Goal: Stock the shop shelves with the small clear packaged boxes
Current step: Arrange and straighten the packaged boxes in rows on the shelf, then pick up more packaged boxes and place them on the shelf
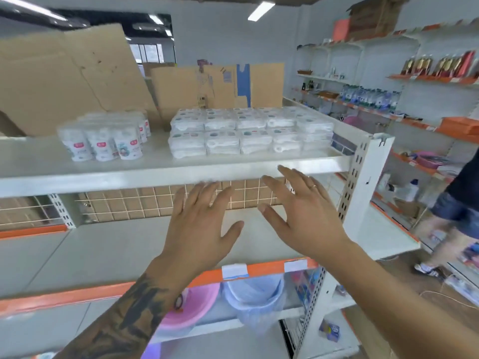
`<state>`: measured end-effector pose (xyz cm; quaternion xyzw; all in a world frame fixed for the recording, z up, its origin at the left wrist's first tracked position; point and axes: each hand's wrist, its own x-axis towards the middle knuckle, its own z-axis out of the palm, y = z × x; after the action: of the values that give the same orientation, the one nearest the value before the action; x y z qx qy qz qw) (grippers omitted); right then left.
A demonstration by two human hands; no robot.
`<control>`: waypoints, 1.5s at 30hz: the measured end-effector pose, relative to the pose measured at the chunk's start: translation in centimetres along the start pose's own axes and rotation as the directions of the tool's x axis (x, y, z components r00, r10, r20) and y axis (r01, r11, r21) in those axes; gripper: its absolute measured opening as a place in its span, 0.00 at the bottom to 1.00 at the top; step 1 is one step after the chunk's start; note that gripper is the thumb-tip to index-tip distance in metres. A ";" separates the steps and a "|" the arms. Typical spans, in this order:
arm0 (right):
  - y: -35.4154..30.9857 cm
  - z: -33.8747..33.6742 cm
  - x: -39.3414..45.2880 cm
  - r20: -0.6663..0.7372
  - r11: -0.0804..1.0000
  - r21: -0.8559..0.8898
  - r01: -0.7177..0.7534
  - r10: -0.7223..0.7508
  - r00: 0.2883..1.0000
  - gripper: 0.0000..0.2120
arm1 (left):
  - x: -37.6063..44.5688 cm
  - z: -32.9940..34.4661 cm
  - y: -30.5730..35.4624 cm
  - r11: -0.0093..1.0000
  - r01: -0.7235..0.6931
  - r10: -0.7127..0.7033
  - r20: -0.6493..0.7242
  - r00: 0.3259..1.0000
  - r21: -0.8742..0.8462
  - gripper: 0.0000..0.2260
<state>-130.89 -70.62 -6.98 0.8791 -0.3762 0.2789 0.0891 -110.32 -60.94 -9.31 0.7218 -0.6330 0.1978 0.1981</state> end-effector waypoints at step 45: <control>-76.4 15.8 15.5 -0.151 0.748 0.354 0.561 -0.547 0.824 0.29 | -34.0 -24.9 -62.9 0.662 0.664 -0.671 -0.121 0.731 0.348 0.28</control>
<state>-61.22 -32.35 -7.37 0.9453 -0.0350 0.3242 0.0015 -52.85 -11.59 -8.79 0.9286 -0.2773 0.2196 0.1122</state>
